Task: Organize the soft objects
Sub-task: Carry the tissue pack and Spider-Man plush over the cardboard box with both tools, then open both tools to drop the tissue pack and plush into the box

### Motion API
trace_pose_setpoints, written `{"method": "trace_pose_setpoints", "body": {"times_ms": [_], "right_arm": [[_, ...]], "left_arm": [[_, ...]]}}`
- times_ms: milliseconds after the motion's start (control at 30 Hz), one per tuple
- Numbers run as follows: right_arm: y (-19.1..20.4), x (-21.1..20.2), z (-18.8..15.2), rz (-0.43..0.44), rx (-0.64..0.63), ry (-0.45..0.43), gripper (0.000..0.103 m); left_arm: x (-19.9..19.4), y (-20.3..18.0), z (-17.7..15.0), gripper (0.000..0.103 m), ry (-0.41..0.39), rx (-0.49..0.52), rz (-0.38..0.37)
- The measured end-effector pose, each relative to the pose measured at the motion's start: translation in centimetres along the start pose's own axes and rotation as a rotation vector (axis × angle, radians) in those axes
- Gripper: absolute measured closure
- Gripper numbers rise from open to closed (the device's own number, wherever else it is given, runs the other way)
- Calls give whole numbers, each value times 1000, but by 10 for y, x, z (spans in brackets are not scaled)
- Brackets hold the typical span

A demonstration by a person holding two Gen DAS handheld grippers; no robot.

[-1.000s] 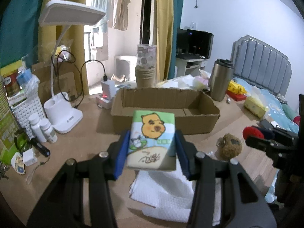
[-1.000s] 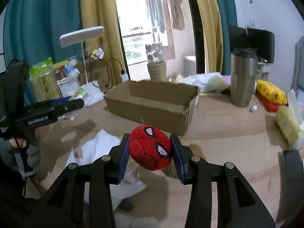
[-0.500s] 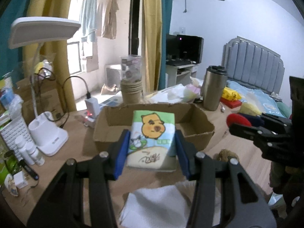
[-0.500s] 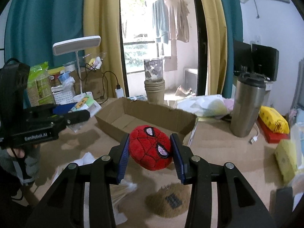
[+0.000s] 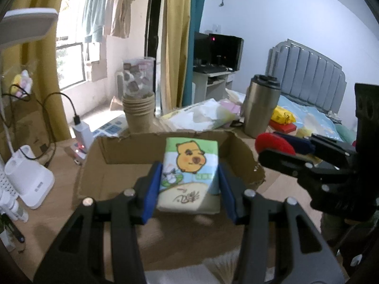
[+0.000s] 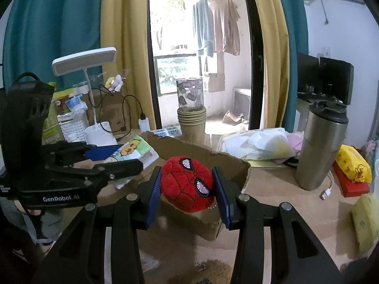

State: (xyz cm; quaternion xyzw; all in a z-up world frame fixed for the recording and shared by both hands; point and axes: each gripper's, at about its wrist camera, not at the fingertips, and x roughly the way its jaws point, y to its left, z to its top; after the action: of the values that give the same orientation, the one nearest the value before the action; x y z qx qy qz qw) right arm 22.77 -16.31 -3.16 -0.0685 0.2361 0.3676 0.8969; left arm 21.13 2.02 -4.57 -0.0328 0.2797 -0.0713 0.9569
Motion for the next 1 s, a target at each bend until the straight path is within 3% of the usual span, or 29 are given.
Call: {"method": "trace_pose_setpoints", "body": {"times_ms": [533,767,900,1000], "right_arm": [[-20,49,-5,10,42,90,59],[-21,57,-8,35,52,113,58],[-24,58,-10,46,69,117,56],[-27,57,-9,41,85,115,46]], "left_arm": [[68,9,1,54,167,-25,-46],[67,12,1,54,155,-36,-54],[71,11,-1,53,157,-23,-17],[71,12,-1,51,152,-27,-13]]}}
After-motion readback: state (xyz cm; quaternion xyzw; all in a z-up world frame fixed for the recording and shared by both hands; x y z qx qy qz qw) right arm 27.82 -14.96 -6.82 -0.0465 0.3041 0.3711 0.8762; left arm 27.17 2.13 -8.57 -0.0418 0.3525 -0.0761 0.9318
